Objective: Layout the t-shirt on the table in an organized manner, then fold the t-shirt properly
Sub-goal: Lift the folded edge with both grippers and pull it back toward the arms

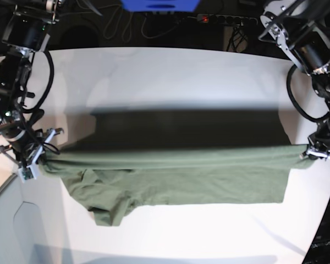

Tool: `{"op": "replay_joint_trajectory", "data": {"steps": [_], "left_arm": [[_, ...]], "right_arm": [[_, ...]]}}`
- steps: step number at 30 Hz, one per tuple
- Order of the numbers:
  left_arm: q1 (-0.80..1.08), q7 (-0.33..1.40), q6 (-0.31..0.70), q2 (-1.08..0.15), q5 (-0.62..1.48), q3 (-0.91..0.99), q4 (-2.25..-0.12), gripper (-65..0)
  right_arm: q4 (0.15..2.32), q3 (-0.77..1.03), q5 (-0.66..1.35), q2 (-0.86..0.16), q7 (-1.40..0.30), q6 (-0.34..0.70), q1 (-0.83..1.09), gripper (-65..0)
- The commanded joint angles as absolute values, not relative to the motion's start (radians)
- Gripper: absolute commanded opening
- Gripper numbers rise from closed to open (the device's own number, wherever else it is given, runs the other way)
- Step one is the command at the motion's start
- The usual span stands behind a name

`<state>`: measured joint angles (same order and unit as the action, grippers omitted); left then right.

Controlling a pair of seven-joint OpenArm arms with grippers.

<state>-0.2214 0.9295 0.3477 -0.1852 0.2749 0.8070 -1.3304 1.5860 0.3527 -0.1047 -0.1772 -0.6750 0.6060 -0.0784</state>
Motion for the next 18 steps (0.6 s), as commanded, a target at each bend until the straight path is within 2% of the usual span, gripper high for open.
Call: {"op": "replay_joint_trajectory", "data": {"steps": [1, 18], "left_arm": [[-0.232, 0.924, 0.341, -0.203, 0.271, 0.808, -1.346, -65.0], [-0.044, 0.926, 0.346, -0.182, 0.271, 0.816, -1.345, -65.0]], "right_arm": [[1.603, 0.360, -0.111, -0.191, -0.659, 0.607, -0.085, -65.0], [1.730, 0.360, -0.107, -0.162, -0.659, 0.607, 0.268, -65.0]]}}
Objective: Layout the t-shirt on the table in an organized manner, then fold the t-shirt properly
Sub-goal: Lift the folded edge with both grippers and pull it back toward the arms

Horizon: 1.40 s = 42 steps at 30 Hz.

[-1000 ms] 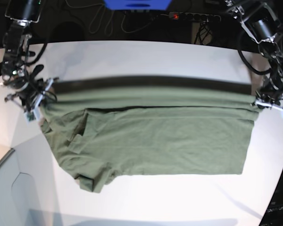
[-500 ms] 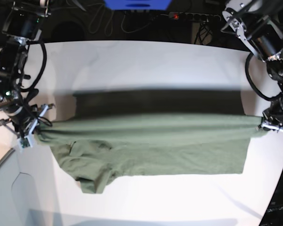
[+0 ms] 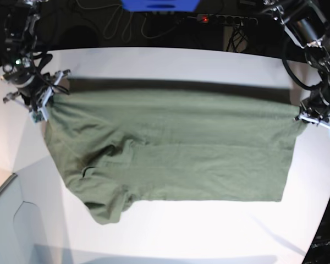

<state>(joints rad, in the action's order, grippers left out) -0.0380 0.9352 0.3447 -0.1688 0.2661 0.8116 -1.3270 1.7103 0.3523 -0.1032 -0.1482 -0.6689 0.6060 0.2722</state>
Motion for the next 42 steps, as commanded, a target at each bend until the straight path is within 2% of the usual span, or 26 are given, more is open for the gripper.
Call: {"op": "replay_joint_trajectory", "data": {"steps": [1, 10, 20, 42], "left_arm": [[-0.030, 0.926, 0.348, -0.180, 0.271, 0.816, -1.345, -65.0], [0.090, 0.924, 0.348, -0.173, 0.271, 0.816, -1.405, -65.0], [0.157, 0.926, 0.348, -0.148, 0.271, 0.816, -1.478, -65.0], [0.177, 0.932, 0.348, -0.137, 0.271, 0.816, -1.481, -64.9]], "right_arm": [[1.735, 0.360, -0.107, -0.162, -0.659, 0.607, 0.292, -65.0], [1.741, 0.453, -0.105, -0.093, -0.656, 0.608, 0.398, -65.0], [1.742, 0.469, -0.105, -0.096, -0.656, 0.608, 0.467, -65.0], [1.742, 0.470, -0.107, -0.059, -0.656, 0.608, 0.486, -64.1]]}}
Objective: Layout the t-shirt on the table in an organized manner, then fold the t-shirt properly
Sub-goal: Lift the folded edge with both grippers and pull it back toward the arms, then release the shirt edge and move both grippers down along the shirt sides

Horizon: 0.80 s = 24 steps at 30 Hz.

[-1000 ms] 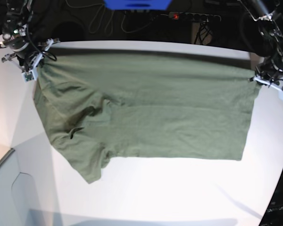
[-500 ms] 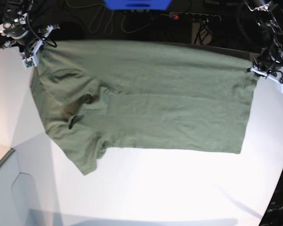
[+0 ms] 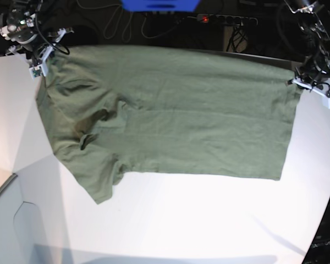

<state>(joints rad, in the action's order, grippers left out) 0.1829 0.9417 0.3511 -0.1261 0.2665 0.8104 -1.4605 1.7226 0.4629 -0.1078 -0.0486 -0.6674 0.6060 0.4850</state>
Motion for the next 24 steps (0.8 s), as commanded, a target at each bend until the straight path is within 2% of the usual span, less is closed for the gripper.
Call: {"op": "replay_joint_trajectory", "data": {"steps": [1, 12, 14, 16, 21, 24], "left_arm": [[0.179, 0.932, 0.348, -0.128, 0.271, 0.817, -1.483, -64.9], [0.220, 0.924, 0.348, -0.114, 0.271, 0.817, -1.483, -64.9], [0.220, 0.924, 0.348, -0.114, 0.271, 0.817, -1.483, -63.3], [0.220, 0.924, 0.348, -0.114, 0.271, 0.817, -1.483, -57.6], [0.219, 0.924, 0.348, -0.114, 0.271, 0.817, -1.483, -38.0], [0.219, 0.926, 0.348, -0.114, 0.271, 0.817, -1.483, -30.9]], "right_arm": [[1.742, 0.472, -0.107, -0.061, -0.656, 0.608, 0.486, -63.1], [1.744, 0.472, -0.111, -0.064, -0.656, 0.608, 0.467, -61.9], [1.744, 0.472, -0.111, -0.064, -0.657, 0.608, 0.467, -60.2], [1.744, 0.472, -0.111, -0.064, -0.657, 0.608, 0.470, -55.2], [1.744, 0.476, -0.111, -0.064, -0.657, 0.608, 0.473, -38.9], [1.744, 0.544, -0.108, -0.056, -0.657, 0.608, 0.467, -31.9]]}}
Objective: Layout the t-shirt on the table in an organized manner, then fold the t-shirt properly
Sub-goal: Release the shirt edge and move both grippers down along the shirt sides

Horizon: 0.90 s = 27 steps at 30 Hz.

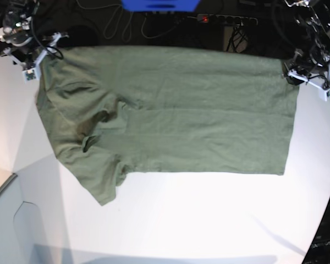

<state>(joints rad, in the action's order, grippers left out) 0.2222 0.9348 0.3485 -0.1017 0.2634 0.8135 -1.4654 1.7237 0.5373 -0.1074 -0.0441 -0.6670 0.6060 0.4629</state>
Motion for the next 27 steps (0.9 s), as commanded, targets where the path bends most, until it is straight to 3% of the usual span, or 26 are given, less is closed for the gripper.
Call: {"op": "replay_joint_trajectory", "data": {"steps": [1, 12, 18, 22, 27], "left_arm": [[0.219, 0.926, 0.348, -0.114, 0.271, 0.817, -1.483, -30.1], [0.160, 0.935, 0.348, -0.082, 0.271, 0.888, -1.667, -29.3], [0.038, 0.926, 0.348, -0.085, 0.260, 0.888, -1.669, -29.3], [-0.062, 0.926, 0.348, -0.085, 0.260, 0.886, -1.658, -29.3], [-0.189, 0.909, 0.348, -0.097, 0.260, 0.886, -1.531, -29.3]], "right_arm": [[1.744, 0.568, -0.107, -0.054, -0.657, 0.608, 0.464, -30.6], [1.761, 0.624, -0.111, -0.056, -0.656, 0.608, 0.309, -29.6], [1.742, 0.526, -0.111, -0.113, -0.657, 0.608, 0.151, -23.3], [1.652, 0.444, -0.111, -0.151, -0.659, 0.608, 0.008, -22.4], [1.377, 0.377, -0.110, -0.193, -0.657, 0.608, -0.208, -22.3]]}}
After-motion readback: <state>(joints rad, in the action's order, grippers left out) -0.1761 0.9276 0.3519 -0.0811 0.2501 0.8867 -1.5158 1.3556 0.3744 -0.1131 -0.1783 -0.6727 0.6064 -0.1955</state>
